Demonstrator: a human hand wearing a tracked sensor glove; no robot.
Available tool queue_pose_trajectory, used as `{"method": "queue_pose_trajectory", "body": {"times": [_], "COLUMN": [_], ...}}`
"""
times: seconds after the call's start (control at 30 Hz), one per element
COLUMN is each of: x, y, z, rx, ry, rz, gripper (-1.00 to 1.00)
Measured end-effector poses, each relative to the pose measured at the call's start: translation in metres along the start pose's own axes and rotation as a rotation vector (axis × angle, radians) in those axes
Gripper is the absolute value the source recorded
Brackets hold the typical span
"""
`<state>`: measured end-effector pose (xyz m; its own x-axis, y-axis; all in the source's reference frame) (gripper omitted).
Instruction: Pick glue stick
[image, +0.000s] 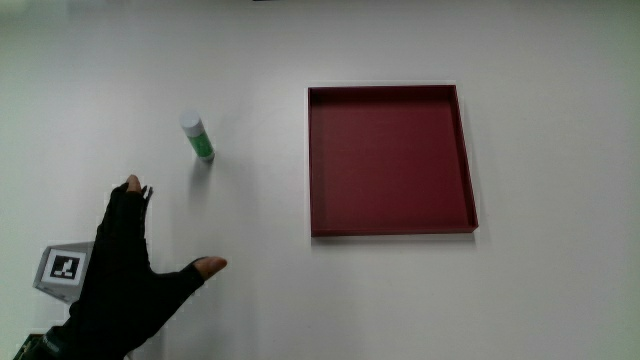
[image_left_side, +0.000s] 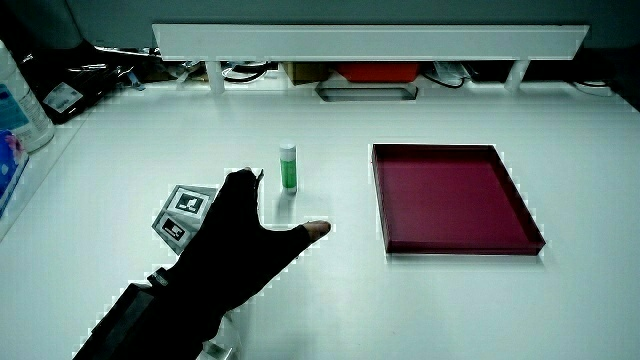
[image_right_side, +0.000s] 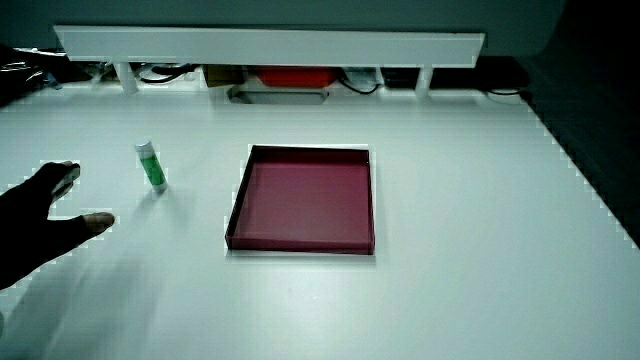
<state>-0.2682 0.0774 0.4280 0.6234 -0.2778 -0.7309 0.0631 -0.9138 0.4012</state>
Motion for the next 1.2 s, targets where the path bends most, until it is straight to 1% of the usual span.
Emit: {"method": "queue_pose_trajectory", "body": {"times": [0.03,0.07,0.1,0.13,0.17,0.2,0.23,0.27,0.33,0.37,0.4,0.43,0.47,0.53,0.57,0.6,0.63,0.7,0.73,0.77,0.8,0.87,0.93,0.97,1.0,1.03,1.07,1.1,1.13,1.17,1.2], "x": [-0.002,-0.002,-0.003,-0.005,-0.007,-0.008,-0.008,-0.008,-0.011,-0.011,-0.012,-0.012,-0.011,-0.014,-0.014,-0.011,-0.013,-0.016,-0.015,-0.016,-0.021,-0.023,-0.024,-0.025,-0.027,-0.028,-0.029,-0.032,-0.029,-0.032,-0.030], "y": [0.002,0.004,0.006,0.008,0.010,0.012,0.015,0.016,0.022,0.025,0.028,0.031,0.034,0.042,0.045,0.047,0.051,0.058,0.061,0.064,0.068,0.074,0.080,0.082,0.086,0.089,0.091,0.094,0.096,0.100,0.101], "z": [0.000,-0.001,-0.001,-0.001,-0.001,-0.001,-0.001,0.000,-0.001,-0.001,-0.001,-0.001,-0.001,-0.002,-0.002,-0.002,-0.002,-0.002,-0.003,-0.003,-0.003,-0.003,-0.003,-0.003,-0.003,-0.003,-0.003,-0.003,-0.003,-0.003,-0.004], "rx": [0.004,0.005,0.011,0.006,0.015,0.012,0.023,0.027,0.035,0.032,0.036,0.030,0.033,0.053,0.047,0.052,0.062,0.062,0.063,0.073,0.084,0.092,0.104,0.111,0.111,0.124,0.130,0.133,0.135,0.143,0.141], "ry": [0.013,-0.021,-0.007,-0.013,-0.013,-0.004,-0.042,-0.017,-0.052,-0.056,-0.063,-0.062,-0.083,-0.097,-0.102,-0.120,-0.137,-0.127,-0.147,-0.142,-0.143,-0.161,-0.184,-0.182,-0.200,-0.201,-0.211,-0.205,-0.214,-0.207,-0.220], "rz": [0.018,0.018,0.010,0.015,0.016,0.039,0.006,0.066,0.052,0.074,0.068,0.103,0.098,0.069,0.087,0.112,0.093,0.107,0.107,0.126,0.102,0.128,0.119,0.154,0.143,0.131,0.132,0.147,0.164,0.155,0.169], "gripper": [0.00,0.00,0.00,0.00,0.00,0.00,0.00,0.00,0.00,0.00,0.00,0.00,0.00,0.00,0.00,0.00,0.00,0.00,0.00,0.00,0.00,0.00,0.00,0.00,0.00,0.00,0.00,0.00,0.00,0.00,0.00]}}
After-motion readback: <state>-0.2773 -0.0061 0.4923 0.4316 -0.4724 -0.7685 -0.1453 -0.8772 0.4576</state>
